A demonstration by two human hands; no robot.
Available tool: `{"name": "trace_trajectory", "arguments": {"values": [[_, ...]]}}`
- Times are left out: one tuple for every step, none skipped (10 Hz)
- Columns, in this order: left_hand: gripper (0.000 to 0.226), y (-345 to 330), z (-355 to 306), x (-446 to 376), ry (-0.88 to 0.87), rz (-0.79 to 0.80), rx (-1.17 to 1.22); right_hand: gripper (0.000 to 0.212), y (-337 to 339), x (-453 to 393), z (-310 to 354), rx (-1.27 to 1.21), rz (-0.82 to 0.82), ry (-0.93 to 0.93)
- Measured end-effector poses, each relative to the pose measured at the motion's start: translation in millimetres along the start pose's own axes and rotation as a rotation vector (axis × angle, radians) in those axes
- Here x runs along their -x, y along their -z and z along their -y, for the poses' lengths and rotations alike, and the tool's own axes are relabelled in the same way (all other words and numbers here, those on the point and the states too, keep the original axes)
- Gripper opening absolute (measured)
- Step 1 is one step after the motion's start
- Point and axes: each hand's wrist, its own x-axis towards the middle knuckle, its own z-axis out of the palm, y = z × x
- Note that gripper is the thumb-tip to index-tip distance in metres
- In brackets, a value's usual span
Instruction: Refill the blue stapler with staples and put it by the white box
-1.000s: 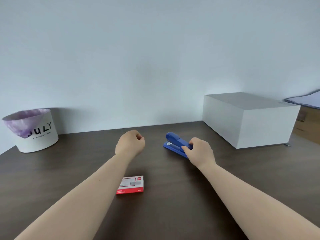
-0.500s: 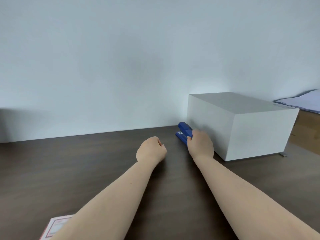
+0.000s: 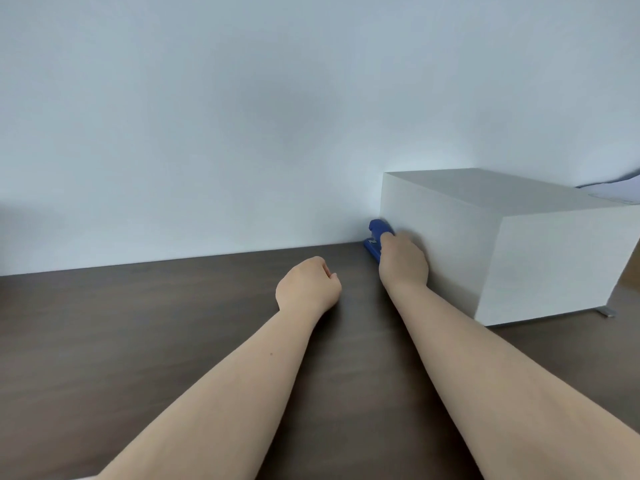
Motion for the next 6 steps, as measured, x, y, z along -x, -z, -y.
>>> {"name": "trace_trajectory", "arguments": {"values": [[0.017, -0.2, 0.2, 0.7, 0.001, 0.001, 0.003, 0.037, -3.4, -1.2, 0.8, 0.011, 0.017, -0.018], [0.016, 1.1, 0.1, 3.5, -0.007, -0.003, 0.011, 0.033, -7.9, -0.2, 1.2, 0.098, 0.045, -0.028], [0.017, 2.6, 0.6, 6.6, -0.012, -0.003, 0.011, 0.036, -11.4, 3.5, -1.2, 0.156, 0.07, -0.05], [0.017, 3.6, -0.1, 10.4, -0.017, 0.016, 0.011, 0.046, -8.7, 10.6, -3.3, 0.133, 0.081, -0.054], [0.018, 7.1, -1.3, 12.2, -0.03, 0.039, 0.011, 0.042, -3.1, 19.8, -2.6, 0.116, 0.038, -0.014], [0.021, 13.0, -1.0, 16.6, -0.005, 0.076, 0.043, 0.032, 2.4, 33.9, -2.3, 0.106, 0.037, 0.006]]}}
